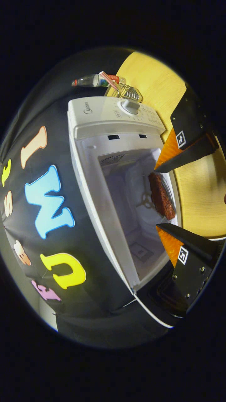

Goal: Open the microwave, put the food inside, and close the microwave door.

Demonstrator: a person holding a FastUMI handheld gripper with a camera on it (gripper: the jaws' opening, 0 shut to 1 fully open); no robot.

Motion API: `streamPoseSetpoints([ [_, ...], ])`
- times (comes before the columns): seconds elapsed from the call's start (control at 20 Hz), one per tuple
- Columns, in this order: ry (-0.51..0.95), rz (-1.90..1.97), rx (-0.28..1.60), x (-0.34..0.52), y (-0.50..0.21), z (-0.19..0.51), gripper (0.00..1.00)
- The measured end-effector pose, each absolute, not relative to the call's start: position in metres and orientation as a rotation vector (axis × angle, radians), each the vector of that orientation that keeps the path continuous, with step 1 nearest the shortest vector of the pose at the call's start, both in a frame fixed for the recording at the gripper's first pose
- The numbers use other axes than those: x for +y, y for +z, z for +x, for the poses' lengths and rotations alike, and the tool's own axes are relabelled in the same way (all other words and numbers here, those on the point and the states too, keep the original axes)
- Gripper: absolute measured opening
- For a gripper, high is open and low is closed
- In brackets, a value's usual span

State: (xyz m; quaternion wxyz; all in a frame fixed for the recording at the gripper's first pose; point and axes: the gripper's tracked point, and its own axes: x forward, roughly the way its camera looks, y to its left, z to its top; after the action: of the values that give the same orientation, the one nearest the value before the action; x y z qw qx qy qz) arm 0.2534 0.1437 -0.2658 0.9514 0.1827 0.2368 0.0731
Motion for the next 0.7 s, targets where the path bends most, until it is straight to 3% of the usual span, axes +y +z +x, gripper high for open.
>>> streamPoseSetpoints([
  [0.7, 0.427, 0.394, 0.252, 0.194, -0.092, 0.091, 0.97],
])
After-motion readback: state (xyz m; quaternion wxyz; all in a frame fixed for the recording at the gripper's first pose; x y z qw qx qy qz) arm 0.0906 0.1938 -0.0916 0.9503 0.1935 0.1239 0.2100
